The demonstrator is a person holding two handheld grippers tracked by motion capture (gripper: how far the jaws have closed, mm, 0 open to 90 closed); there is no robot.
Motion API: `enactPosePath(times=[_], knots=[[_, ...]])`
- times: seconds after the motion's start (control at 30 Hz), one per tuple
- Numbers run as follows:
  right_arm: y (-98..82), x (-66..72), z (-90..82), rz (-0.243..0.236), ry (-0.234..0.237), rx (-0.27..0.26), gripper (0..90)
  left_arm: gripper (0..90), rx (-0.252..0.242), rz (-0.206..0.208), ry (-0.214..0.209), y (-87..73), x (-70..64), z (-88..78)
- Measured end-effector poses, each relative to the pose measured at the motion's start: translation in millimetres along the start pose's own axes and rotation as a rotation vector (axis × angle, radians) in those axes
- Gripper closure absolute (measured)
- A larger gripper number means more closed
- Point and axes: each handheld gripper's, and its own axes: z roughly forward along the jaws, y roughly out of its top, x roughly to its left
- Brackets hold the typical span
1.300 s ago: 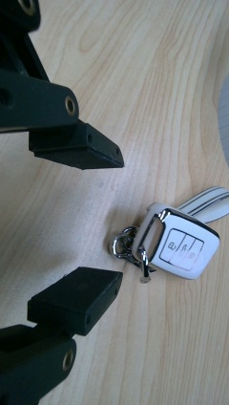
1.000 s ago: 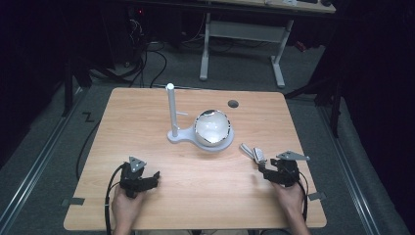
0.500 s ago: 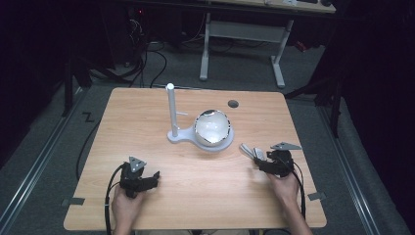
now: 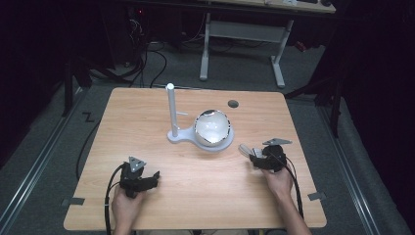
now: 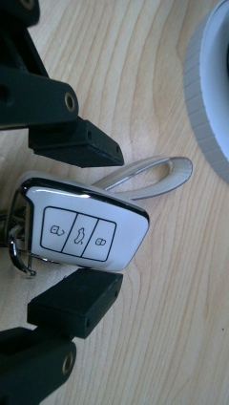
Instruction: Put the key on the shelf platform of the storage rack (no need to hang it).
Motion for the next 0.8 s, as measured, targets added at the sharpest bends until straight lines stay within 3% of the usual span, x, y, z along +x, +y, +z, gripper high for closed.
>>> enactPosePath(times=[0.3,0.8], knots=[[-1.2,3.7,4.6,-0.033,-0.038,-0.001,50.5,21.5,0.000,-0.003,0.000,0.0,0.3,-0.1],[-2.9,3.4,6.4,-0.072,-0.034,0.009,53.9,21.4,-0.002,-0.005,-0.001,-0.1,0.5,-0.1]])
